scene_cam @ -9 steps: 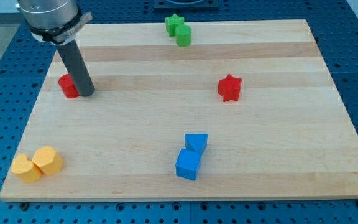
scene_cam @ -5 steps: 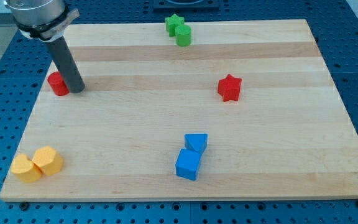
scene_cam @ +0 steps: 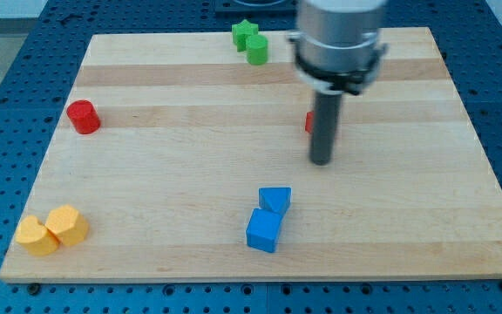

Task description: Push red star to the center

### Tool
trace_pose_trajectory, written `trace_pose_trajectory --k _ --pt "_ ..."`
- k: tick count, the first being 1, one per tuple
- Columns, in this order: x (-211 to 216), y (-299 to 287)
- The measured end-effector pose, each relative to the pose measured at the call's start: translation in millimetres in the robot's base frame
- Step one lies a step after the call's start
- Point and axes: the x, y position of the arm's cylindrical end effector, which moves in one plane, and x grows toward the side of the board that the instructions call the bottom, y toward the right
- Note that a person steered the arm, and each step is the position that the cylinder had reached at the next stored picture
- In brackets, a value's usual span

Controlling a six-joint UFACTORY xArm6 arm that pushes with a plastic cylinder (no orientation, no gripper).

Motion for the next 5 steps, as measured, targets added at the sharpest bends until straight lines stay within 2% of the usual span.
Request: trace_pose_trajectory --k 1,3,5 --pt "-12.4 46.5" --pt "-40.9 -5.7" --pt "-86.7 -35.2"
